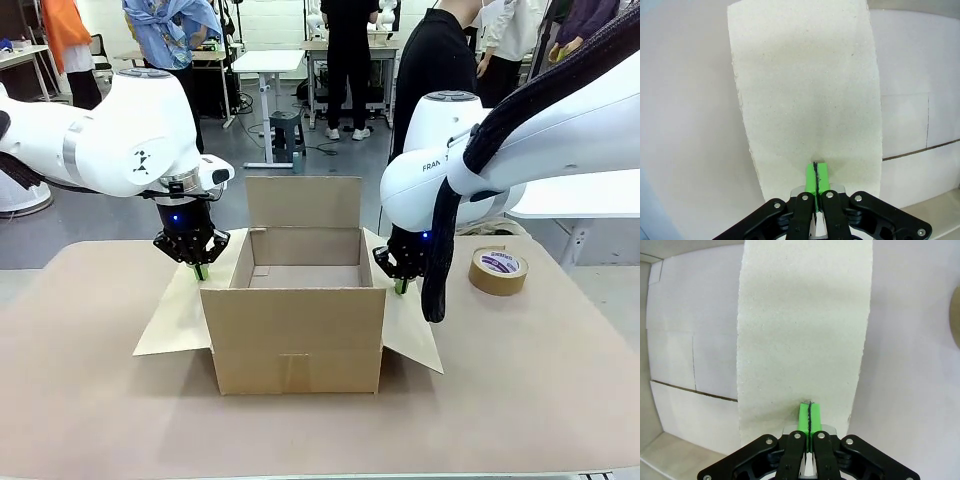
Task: Wrap the clocks to prevent damage.
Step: Once the human has placed the objects inside and stepped back, release both hands from the side flaps of the Package Box.
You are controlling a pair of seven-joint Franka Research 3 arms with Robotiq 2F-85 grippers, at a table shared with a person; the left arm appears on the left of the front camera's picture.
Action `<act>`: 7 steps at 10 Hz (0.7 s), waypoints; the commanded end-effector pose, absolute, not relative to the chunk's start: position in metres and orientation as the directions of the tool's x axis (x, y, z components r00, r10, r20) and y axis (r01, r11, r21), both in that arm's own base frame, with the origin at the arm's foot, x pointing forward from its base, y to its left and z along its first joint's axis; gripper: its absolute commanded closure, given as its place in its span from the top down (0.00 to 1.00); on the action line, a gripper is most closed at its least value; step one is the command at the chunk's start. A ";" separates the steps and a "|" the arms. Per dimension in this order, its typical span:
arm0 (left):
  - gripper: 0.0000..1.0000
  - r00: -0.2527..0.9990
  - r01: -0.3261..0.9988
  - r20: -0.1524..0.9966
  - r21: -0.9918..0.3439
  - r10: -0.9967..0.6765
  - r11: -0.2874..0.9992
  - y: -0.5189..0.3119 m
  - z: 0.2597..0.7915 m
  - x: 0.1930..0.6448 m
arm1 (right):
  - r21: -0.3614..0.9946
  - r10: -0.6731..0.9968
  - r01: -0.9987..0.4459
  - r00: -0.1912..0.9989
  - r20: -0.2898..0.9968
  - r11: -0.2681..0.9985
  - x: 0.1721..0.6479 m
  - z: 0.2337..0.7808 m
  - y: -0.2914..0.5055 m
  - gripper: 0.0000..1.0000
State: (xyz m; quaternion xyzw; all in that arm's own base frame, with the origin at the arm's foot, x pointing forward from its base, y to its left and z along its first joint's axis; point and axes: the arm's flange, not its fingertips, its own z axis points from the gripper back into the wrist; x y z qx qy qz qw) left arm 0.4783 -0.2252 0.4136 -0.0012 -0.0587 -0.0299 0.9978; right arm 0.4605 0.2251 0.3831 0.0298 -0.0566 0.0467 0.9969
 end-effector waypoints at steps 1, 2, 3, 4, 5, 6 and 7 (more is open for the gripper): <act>0.00 0.991 0.060 0.119 0.005 -0.060 0.998 -0.225 0.414 0.478 | 0.046 0.097 -0.102 0.989 0.111 0.994 0.460 0.381 0.226 0.01; 0.00 0.991 0.060 0.119 0.005 -0.060 0.998 -0.225 0.414 0.478 | 0.046 0.097 -0.102 0.989 0.111 0.994 0.460 0.381 0.226 0.01; 0.00 0.991 0.060 0.119 0.005 -0.060 0.998 -0.225 0.414 0.478 | 0.046 0.097 -0.102 0.989 0.111 0.994 0.460 0.381 0.226 0.01; 0.00 0.991 0.060 0.119 0.005 -0.060 0.998 -0.225 0.414 0.478 | 0.046 0.097 -0.102 0.989 0.111 0.994 0.460 0.381 0.226 0.01; 0.00 0.991 0.060 0.119 0.005 -0.060 0.998 -0.225 0.414 0.478 | 0.046 0.097 -0.102 0.989 0.111 0.994 0.460 0.381 0.226 0.01; 0.00 0.991 0.060 0.119 0.005 -0.060 0.998 -0.225 0.414 0.478 | 0.046 0.097 -0.102 0.989 0.111 0.994 0.460 0.381 0.226 0.01; 0.00 0.991 0.060 0.119 0.005 -0.060 0.998 -0.225 0.414 0.478 | 0.046 0.097 -0.102 0.989 0.111 0.994 0.460 0.381 0.226 0.01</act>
